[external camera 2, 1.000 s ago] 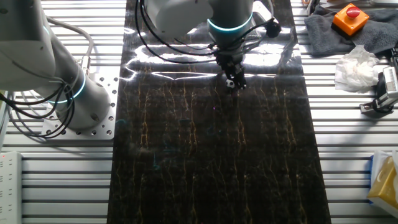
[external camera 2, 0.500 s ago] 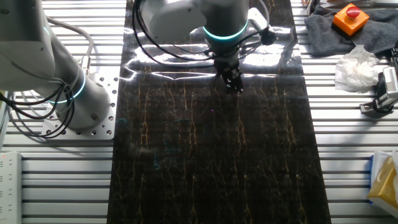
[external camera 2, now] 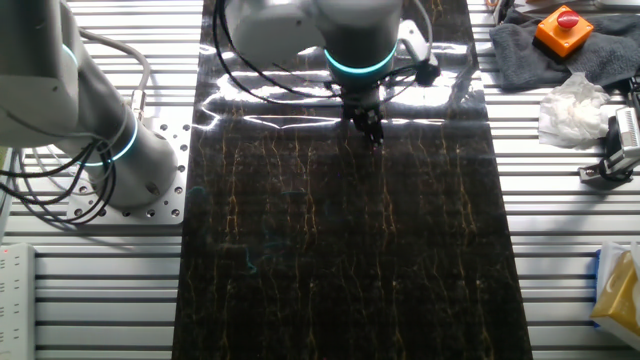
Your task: Push the soccer ball into the goal
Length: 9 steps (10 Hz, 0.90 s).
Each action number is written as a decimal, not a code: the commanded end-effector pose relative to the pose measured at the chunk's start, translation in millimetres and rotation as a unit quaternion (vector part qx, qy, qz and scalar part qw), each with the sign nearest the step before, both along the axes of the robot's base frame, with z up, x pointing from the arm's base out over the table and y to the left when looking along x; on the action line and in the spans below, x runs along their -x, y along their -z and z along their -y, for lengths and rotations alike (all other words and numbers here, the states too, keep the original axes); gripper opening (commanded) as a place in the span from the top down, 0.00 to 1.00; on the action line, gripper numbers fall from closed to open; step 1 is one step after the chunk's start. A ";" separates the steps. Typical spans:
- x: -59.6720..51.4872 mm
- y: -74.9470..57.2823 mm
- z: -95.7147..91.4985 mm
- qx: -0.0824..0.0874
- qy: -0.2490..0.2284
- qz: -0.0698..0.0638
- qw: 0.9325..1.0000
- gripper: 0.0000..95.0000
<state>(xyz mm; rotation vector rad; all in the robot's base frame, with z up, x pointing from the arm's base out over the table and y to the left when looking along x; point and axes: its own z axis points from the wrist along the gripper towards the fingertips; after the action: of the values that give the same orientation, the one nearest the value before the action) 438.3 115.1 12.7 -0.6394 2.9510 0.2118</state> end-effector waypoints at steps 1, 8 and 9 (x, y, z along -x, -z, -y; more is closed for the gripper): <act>-3.4 1.9 -3.0 0.012 0.010 0.009 1.000 0.00; -1.8 0.4 -23.5 0.009 0.033 0.008 0.999 0.00; -0.6 -1.1 -25.4 0.008 0.042 0.005 0.999 0.00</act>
<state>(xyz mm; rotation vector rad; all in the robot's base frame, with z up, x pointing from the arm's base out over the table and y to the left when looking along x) 438.8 139.5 13.4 -0.5175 2.9638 0.1695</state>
